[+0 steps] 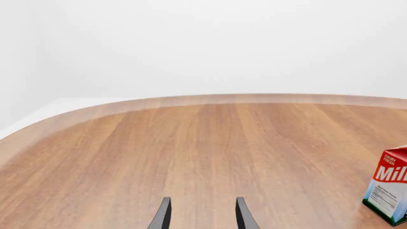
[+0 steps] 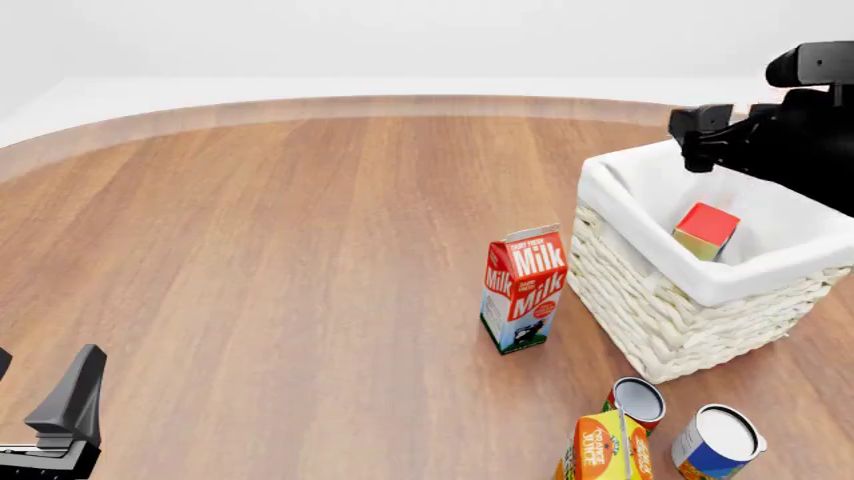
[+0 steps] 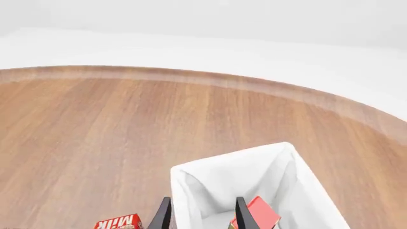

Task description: Pick up the cream cheese box and the butter, and put them in the basket.

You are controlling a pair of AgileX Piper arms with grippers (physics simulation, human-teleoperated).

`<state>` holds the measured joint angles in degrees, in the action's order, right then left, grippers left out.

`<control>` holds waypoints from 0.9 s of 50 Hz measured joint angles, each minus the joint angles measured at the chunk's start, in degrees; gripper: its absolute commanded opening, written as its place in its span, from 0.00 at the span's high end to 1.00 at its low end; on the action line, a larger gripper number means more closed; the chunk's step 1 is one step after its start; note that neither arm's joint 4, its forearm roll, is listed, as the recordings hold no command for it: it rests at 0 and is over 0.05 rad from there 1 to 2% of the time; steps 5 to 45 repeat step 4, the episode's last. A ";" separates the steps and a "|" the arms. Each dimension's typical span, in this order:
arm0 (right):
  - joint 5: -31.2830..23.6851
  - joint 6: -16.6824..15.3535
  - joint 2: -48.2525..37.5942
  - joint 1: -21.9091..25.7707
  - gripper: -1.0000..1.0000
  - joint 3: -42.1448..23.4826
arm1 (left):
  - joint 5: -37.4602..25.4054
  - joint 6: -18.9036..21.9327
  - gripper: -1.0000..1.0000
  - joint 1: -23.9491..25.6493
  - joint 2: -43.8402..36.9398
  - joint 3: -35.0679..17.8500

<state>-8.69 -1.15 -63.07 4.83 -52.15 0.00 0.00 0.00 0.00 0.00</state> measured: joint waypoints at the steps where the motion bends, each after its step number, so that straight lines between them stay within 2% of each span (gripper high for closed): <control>1: -0.49 -0.11 0.73 0.24 0.00 -0.32 | 0.00 0.00 0.00 0.00 0.00 0.00; 4: -2.12 -0.33 3.33 1.27 0.00 -1.48 | 0.00 0.00 0.00 0.00 0.00 0.00; 45: -2.12 -0.33 3.33 1.27 0.00 -1.48 | 0.00 0.00 0.00 0.00 0.00 0.00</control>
